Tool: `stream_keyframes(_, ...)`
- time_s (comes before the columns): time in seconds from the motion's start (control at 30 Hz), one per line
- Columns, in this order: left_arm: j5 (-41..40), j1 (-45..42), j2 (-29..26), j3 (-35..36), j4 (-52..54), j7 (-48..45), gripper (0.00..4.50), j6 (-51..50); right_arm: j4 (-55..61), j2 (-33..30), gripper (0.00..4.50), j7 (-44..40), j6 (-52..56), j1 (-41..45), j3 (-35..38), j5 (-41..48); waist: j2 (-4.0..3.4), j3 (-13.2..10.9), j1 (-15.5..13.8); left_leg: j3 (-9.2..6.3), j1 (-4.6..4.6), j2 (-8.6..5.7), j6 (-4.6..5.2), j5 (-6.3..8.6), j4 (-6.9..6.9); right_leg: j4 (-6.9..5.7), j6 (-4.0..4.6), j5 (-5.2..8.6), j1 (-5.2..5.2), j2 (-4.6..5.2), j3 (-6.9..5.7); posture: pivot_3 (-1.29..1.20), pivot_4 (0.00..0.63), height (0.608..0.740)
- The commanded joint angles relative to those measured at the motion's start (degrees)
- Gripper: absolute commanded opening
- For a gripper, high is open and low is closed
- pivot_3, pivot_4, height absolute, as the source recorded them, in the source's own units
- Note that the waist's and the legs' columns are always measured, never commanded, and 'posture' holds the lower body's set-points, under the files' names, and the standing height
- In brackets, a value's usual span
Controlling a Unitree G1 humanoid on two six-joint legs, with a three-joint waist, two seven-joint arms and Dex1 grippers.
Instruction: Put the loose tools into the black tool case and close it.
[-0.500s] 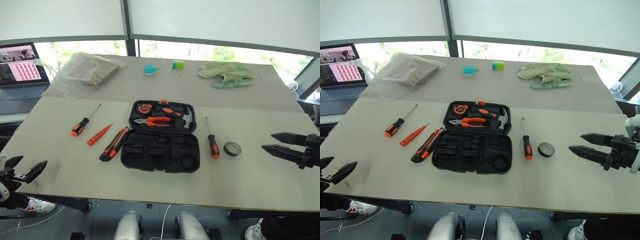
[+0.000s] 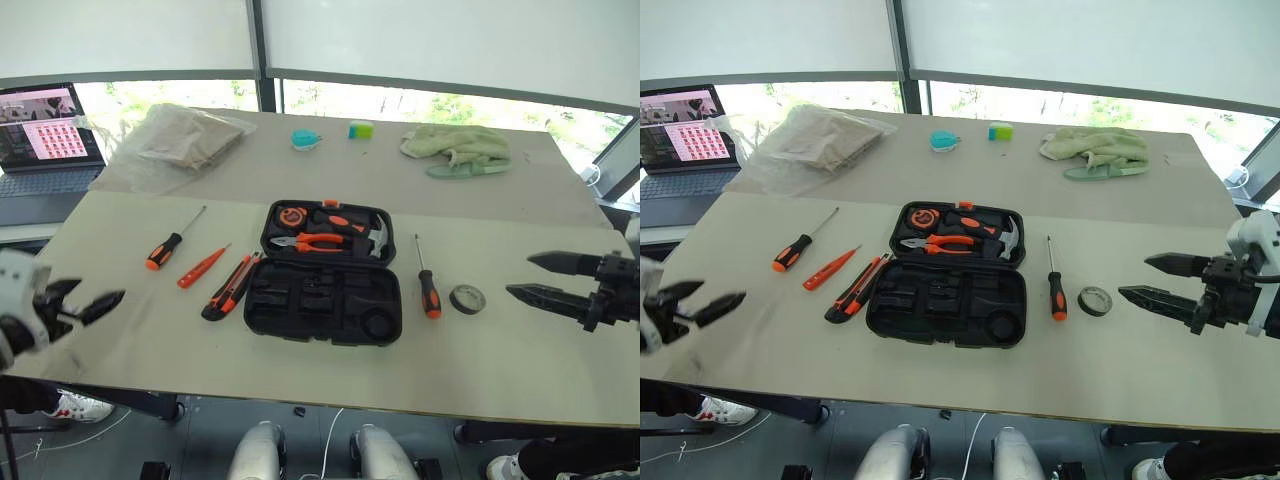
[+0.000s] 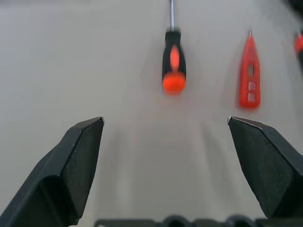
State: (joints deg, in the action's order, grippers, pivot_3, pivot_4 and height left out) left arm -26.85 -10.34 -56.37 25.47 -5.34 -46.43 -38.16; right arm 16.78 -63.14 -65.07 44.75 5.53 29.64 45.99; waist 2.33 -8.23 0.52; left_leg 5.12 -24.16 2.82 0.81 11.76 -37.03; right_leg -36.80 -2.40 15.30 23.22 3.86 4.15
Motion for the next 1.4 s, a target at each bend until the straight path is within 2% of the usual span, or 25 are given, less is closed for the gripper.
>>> stream_keyframes(0.03,3.84,-9.71,-2.27,-9.26,-6.75,-2.34,4.5,-2.27,8.37,-1.58,4.49,0.97,2.72,6.1,-2.29,6.76,-0.02,-0.01,0.26,-0.04,-0.01,0.0,0.0,0.0,0.0,0.01,0.0,0.0,0.01,-0.03,0.0,0.0,0.15,0.74)
stream_keyframes(0.13,9.73,-20.47,-0.71,-18.07,-16.8,-2.65,4.5,-1.25,11.28,-0.01,4.49,2.09,1.48,12.53,-7.59,7.87,0.06,-0.06,0.62,-0.06,-0.03,0.05,-0.02,0.02,0.02,0.02,0.01,0.0,0.01,-0.15,0.0,0.0,0.15,0.74)
stream_keyframes(0.23,16.7,-28.64,1.78,-24.54,-28.93,-1.58,4.5,4.92,13.15,1.97,4.49,4.13,2.18,19.35,-12.1,10.18,0.11,-0.1,0.42,-0.01,-0.21,0.05,-0.02,0.01,-0.01,-0.01,0.02,0.01,0.13,-0.3,-0.01,0.0,0.15,0.74)
stream_keyframes(0.33,19.73,-33.72,3.61,-27.16,-37.18,-2.41,4.5,7.66,14.48,2.56,4.49,4.47,2.58,22.35,-14.35,11.44,0.15,-0.1,0.2,-0.04,-0.62,0.07,-0.02,-0.01,-0.12,-0.15,0.03,0.01,0.53,-0.34,-0.06,0.0,0.15,0.74)
stream_keyframes(0.4,21.7,-35.69,4.76,-28.85,-41.42,-3.74,4.5,9.7,14.57,3.09,4.49,4.38,1.88,23.57,-15.91,10.89,0.15,-0.11,0.1,-0.09,-1.25,0.11,-0.02,-0.01,-0.44,-0.32,0.03,0.0,1.06,-0.34,-0.13,0.0,0.15,0.74)
stream_keyframes(0.5,24.89,-37.95,6.43,-30.69,-48.43,-3.19,4.5,12.5,12.68,5.16,4.49,5.99,-0.24,25.92,-19.46,7.21,0.15,-0.11,-0.05,-0.12,-1.41,0.13,0.02,0.02,-0.83,-0.37,0.0,0.0,1.03,-0.33,-0.21,0.0,0.15,0.74)
stream_keyframes(0.6,25.56,-39.45,7.72,-30.22,-52.8,-3.51,3.85,15.78,11.9,6.7,4.5,6.84,-0.68,26.33,-20.31,5.85,0.15,-0.11,-0.18,-0.11,-1.34,0.11,0.04,0.02,-0.9,-0.42,-0.07,-0.07,0.92,-0.31,-0.21,0.0,0.15,0.74)
stream_keyframes(0.67,25.32,-40.48,8.38,-29.7,-54.13,-4.04,3.11,16.26,12.42,6.52,4.5,6.64,-1.19,24.62,-19.87,4.89,0.15,-0.11,-0.25,-0.11,-1.28,0.11,0.03,-0.01,-0.98,-0.61,-0.06,-0.08,0.91,-0.31,-0.21,0.0,0.15,0.74)
stream_keyframes(0.87,23.54,-43.11,8.65,-26.83,-53.88,-5.13,0.94,19.5,14.44,5.32,4.5,6.9,-0.71,18.45,-15.65,4.81,0.15,-0.11,-0.3,-0.16,-1.17,0.12,-0.03,-0.08,-1.08,-0.98,-0.03,-0.06,0.93,-0.34,-0.19,0.0,0.15,0.74)
stream_keyframes(0.93,21.87,-44.32,8.58,-25.31,-51.61,-7.49,0.88,21.08,15.11,4.66,4.5,6.9,-0.76,15.52,-13.81,4.38,0.21,-0.15,-0.34,-0.18,-1.19,0.12,-0.03,-0.09,-1.1,-1.03,-0.03,-0.06,0.95,-0.35,-0.19,0.0,0.15,0.74)
stream_keyframes(1.03,17.77,-44.47,9.21,-23.96,-41.87,-16.7,0.88,25.02,16.2,3.64,4.5,6.56,-1.29,10.86,-11.09,3.43,0.37,-0.24,-0.66,-0.23,-1.36,0.13,-0.03,-0.09,-1.23,-1.04,-0.03,-0.06,1.01,-0.35,-0.23,0.0,0.15,0.74)
stream_keyframes(1.1,15.53,-45.46,10.99,-28.2,-30.22,-28.07,0.88,27.74,17.06,3.18,4.5,5.71,-1.21,5.18,-6.96,2.73,0.44,-0.28,-1.37,-0.25,-1.46,0.13,-0.03,-0.08,-1.37,-1.05,-0.04,-0.06,1.03,-0.34,-0.25,0.0,0.15,0.74)
stream_keyframes(1.17,16.26,-46.32,12.8,-32.08,-24.94,-33.65,0.88,28.61,17.65,3.07,4.5,5.35,-1.65,1.55,-4.54,2.14,0.44,-0.28,-2.37,-0.37,-1.6,0.12,0.01,-0.05,-1.54,-0.94,-0.06,-0.07,0.93,-0.33,-0.42,0.0,0.15,0.74)
stream_keyframes(1.27,20.53,-47.87,16.93,-37.42,-23.74,-35.3,0.88,31.33,18.08,3.29,4.5,5.46,-2.27,-1.33,-2.97,1.49,0.25,-0.19,-2.47,-0.33,-1.63,0.07,0.15,0.04,-1.83,-0.87,-0.19,-0.14,0.82,-0.33,-0.33,0.0,0.15,0.74)
stream_keyframes(1.4,26.29,-48.49,21.69,-43.06,-27.52,-33.98,0.88,36.05,17.5,3.73,4.5,7.36,-2.52,-0.83,-4.26,0.55,0.23,-0.2,-0.93,-0.37,-1.43,0.09,0.16,0.03,-1.81,-1.01,-0.18,-0.13,0.77,-0.45,-0.2,0.0,0.15,0.74)
